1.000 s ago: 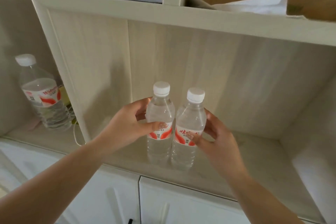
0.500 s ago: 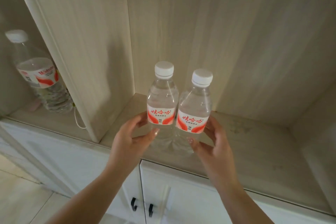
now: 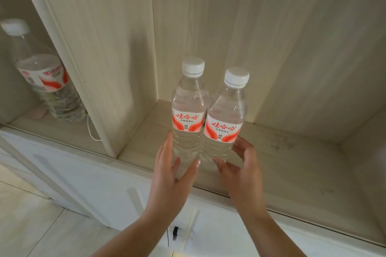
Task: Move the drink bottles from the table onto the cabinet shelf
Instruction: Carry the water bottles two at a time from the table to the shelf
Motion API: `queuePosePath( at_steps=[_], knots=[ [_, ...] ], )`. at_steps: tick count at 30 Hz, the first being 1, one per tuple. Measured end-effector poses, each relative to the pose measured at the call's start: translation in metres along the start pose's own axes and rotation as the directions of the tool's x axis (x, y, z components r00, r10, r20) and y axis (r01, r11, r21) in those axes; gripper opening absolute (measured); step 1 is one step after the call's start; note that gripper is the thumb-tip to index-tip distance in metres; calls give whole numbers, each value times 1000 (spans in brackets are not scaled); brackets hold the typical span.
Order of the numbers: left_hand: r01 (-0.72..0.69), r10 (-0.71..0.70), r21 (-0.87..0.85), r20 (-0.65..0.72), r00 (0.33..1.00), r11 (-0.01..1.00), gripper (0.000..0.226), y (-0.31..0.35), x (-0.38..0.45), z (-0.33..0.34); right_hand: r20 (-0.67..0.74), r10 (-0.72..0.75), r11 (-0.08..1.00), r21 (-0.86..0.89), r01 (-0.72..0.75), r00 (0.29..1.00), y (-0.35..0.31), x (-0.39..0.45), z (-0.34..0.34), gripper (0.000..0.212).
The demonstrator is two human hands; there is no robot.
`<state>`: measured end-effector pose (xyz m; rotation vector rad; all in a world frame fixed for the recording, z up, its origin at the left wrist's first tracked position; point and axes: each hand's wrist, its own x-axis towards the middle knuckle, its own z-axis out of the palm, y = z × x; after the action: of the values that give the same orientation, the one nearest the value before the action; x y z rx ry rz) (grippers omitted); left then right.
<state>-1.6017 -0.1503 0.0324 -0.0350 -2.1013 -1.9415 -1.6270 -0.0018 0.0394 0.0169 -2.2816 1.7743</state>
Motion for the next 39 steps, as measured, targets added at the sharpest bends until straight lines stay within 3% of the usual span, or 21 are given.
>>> queuePosePath(
  at_steps=[8,12,19,26,39],
  knots=[
    [-36,38,55,-24,999,998,71,-11,53,-15,9,-51,996,-72,51,999,2,43,36,58],
    [15,-14,6,-50,999,1000,75,-16,79,-18,12,-72,994,-86,72,997,2,69,55,60],
    [20,-24,-28,-165,986,999,82,-22,122,-18,29,-97,982,-159,100,995,2,105,80,63],
    [-25,62,119,-319,946,993,77,-26,138,-13,29,-115,970,-214,119,993,0,120,93,62],
    [-24,68,130,-343,937,991,78,-28,144,-3,38,-121,972,-200,127,992,3,129,95,59]
  ],
)
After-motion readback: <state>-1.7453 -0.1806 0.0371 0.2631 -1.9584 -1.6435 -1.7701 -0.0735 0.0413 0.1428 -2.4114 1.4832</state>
